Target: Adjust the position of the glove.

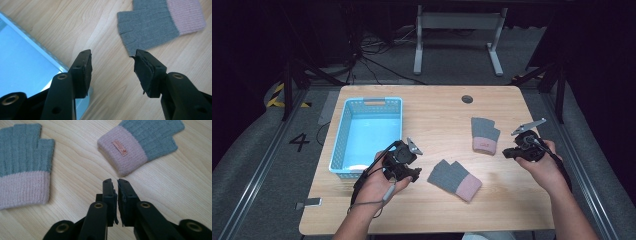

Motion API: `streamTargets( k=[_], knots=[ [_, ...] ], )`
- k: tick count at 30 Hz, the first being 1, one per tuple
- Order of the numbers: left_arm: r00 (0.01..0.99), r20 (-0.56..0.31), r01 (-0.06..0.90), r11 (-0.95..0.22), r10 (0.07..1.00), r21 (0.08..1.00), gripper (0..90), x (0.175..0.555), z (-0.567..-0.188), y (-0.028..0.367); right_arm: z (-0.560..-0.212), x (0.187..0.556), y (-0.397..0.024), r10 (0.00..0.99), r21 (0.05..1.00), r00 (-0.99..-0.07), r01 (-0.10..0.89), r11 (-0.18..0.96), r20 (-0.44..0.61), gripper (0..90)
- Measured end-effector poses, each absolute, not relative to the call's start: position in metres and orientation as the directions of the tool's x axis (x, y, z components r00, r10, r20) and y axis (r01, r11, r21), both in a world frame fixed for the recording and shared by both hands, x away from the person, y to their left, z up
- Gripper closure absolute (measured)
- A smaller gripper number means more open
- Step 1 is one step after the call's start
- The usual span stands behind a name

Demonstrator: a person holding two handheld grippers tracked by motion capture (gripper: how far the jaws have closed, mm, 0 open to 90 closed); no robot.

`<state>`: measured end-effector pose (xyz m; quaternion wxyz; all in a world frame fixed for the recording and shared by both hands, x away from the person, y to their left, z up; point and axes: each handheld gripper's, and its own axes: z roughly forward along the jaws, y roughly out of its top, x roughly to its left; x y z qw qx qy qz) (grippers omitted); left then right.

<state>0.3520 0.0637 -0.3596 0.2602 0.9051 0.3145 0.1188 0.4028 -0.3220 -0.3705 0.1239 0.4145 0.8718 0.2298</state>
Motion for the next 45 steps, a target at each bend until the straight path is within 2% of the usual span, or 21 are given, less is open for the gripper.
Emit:
streamTargets(
  k=[8,15,18,29,39,45],
  knots=[
    [0.781,0.037,0.525,-0.687,0.624,0.503,46.1,0.355,-0.365,0.059,-0.372,0.404,-0.323,0.797,0.514,-0.604,0.679,0.524,-0.014,72.7],
    [0.777,0.007,0.542,-0.674,0.63,0.503,44.1,0.355,-0.361,0.062,-0.369,0.401,-0.322,0.804,0.525,-0.595,0.676,0.517,-0.026,67.7],
    [0.771,-0.023,0.565,-0.667,0.637,0.485,43.7,0.357,-0.361,0.063,-0.367,0.399,-0.321,0.801,0.534,-0.599,0.671,0.515,-0.02,66.3],
    [0.768,-0.034,0.575,-0.666,0.639,0.475,47.9,0.357,-0.356,0.065,-0.36,0.393,-0.297,0.753,0.542,-0.658,0.642,0.543,0.024,65.2],
    [0.771,-0.056,0.582,-0.665,0.635,0.468,46.1,0.357,-0.354,0.067,-0.358,0.387,-0.276,0.71,0.527,-0.703,0.594,0.608,-0.026,59.8],
    [0.773,-0.057,0.581,-0.668,0.632,0.464,45.4,0.357,-0.354,0.067,-0.357,0.384,-0.261,0.67,0.518,-0.742,0.566,0.641,-0.018,61.8]
  ],
)
